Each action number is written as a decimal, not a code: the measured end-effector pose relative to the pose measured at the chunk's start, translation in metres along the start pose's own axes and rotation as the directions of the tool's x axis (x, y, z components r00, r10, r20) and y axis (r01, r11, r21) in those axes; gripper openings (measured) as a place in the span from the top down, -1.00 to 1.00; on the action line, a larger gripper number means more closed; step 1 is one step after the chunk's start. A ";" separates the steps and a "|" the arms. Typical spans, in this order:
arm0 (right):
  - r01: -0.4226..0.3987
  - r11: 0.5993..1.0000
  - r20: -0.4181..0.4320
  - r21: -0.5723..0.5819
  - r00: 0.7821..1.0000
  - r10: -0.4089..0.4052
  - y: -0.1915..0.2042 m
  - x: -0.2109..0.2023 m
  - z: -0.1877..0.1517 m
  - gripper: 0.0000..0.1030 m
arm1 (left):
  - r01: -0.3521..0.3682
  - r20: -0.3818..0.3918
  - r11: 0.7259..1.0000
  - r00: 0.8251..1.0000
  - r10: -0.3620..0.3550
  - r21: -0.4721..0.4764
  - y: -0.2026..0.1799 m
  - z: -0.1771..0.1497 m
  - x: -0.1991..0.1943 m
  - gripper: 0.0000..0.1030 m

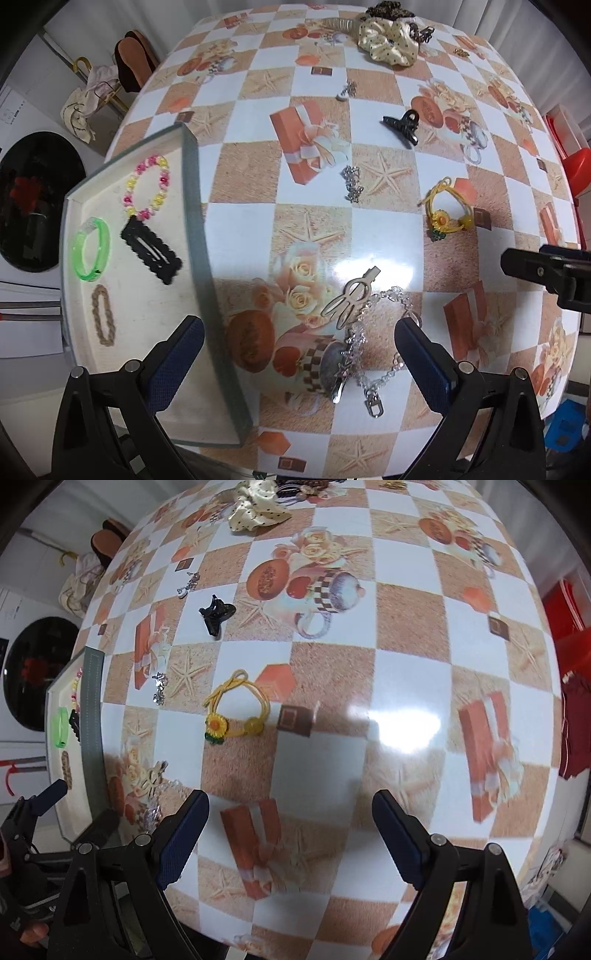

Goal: Organize jewelry
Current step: 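Move both tools back over the table toward the remaining jewelry, then grasp the cream bunny hair clip with the left tool while the right tool grasps the yellow hair tie, then carry the hair clip and yellow hair tie into the white tray and release them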

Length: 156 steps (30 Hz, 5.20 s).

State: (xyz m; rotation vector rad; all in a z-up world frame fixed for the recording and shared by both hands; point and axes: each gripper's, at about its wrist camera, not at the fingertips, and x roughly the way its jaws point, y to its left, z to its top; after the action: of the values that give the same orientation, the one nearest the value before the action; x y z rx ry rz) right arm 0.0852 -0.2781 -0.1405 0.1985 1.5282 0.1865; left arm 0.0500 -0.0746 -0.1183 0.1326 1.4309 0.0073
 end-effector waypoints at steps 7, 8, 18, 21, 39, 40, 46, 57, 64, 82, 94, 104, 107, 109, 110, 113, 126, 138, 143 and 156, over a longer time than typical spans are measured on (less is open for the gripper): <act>0.011 0.998 0.013 -0.056 1.000 -0.010 0.014 0.018 0.018 -0.78 | -0.007 -0.001 1.000 1.000 0.007 0.007 -0.003 0.006 0.023 -1.00; 0.013 0.998 0.015 -0.062 1.000 -0.012 0.016 0.020 0.020 -0.78 | -0.006 0.000 1.000 1.000 0.006 0.004 -0.002 0.007 0.026 -1.00; 0.080 0.982 0.064 -0.174 0.996 -0.069 0.043 0.045 0.030 -0.78 | -0.002 0.021 0.999 1.000 0.001 0.038 -0.007 0.008 0.046 -1.00; 0.138 0.966 0.093 -0.220 0.988 -0.120 0.052 0.049 0.031 -0.78 | 0.011 0.028 1.000 1.000 -0.011 0.030 -0.007 0.006 0.048 -1.00; 0.187 0.956 0.139 -0.225 0.978 -0.158 0.043 0.049 0.028 -0.78 | 0.035 0.045 0.999 0.998 -0.034 -0.023 0.020 0.025 0.053 -1.00; 0.191 0.955 0.140 -0.227 0.977 -0.162 0.042 0.050 0.028 -0.78 | 0.038 0.047 0.999 0.998 -0.037 -0.015 0.019 0.026 0.053 -1.00; 0.212 0.948 0.156 -0.238 0.972 -0.178 0.044 0.052 0.029 -0.76 | 0.020 0.037 0.999 0.999 -0.022 0.045 0.005 0.022 0.057 -1.00; 0.209 0.943 0.170 -0.259 0.971 -0.168 0.056 0.045 0.034 0.33 | 0.103 0.019 0.992 0.994 -0.105 0.067 -0.014 0.022 0.046 0.53; 0.115 0.974 0.128 -0.196 0.988 -0.091 0.045 0.037 0.040 0.62 | 0.186 0.020 0.983 0.982 -0.185 -0.008 -0.017 0.023 0.037 0.53; -0.114 0.993 0.074 -0.042 0.990 0.117 0.015 -0.002 0.023 0.62 | 0.181 0.087 0.971 0.982 -0.168 -0.159 0.038 -0.007 -0.031 0.53; -0.166 0.973 0.060 -0.158 0.982 0.177 0.094 -0.022 0.011 0.62 | 0.142 0.086 0.955 0.989 -0.124 -0.259 0.119 -0.044 -0.044 0.53; -0.194 0.960 0.042 -0.203 0.977 0.207 0.183 -0.008 -0.012 0.62 | 0.134 0.053 0.956 0.991 -0.124 -0.261 0.190 -0.073 -0.022 0.53; -0.193 0.958 0.027 -0.212 0.979 0.203 0.208 0.001 -0.022 0.62 | 0.130 0.036 0.959 0.992 -0.125 -0.252 0.203 -0.082 -0.012 0.53; -0.193 0.956 0.016 -0.219 0.979 0.202 0.221 0.007 -0.029 0.62 | 0.130 0.026 0.959 0.992 -0.127 -0.251 0.211 -0.087 -0.005 0.53; -0.191 0.955 0.010 -0.227 0.980 0.199 0.229 0.010 -0.033 0.62 | 0.128 0.022 0.960 0.992 -0.127 -0.249 0.214 -0.089 -0.002 0.53; -0.188 0.952 -0.011 -0.242 0.982 0.191 0.245 0.020 -0.043 0.62 | 0.118 0.004 0.962 0.993 -0.121 -0.247 0.223 -0.095 0.008 0.53; -0.139 0.954 -0.105 -0.265 0.988 0.115 0.284 0.079 -0.069 0.62 | 0.085 -0.045 0.981 0.995 -0.094 -0.175 0.224 -0.101 0.040 0.53; -0.089 0.959 -0.111 -0.268 0.992 0.062 0.292 0.100 -0.076 0.59 | 0.067 -0.050 0.985 0.996 -0.076 -0.161 0.220 -0.104 0.045 0.52; -0.099 0.962 -0.113 -0.255 0.991 0.072 0.297 0.101 -0.074 0.15 | 0.047 -0.059 0.986 0.997 -0.057 -0.158 0.220 -0.104 0.044 0.52; -0.178 0.963 -0.014 -0.203 0.984 0.179 0.288 0.047 -0.065 -0.13 | 0.040 -0.023 0.989 0.999 -0.044 -0.146 0.224 -0.100 0.021 0.52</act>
State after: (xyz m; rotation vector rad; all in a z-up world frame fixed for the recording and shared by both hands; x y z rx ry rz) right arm 0.0232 0.0137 -0.1177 0.1731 1.4759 0.4837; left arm -0.0289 0.1581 -0.1305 -0.0173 1.4538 0.0791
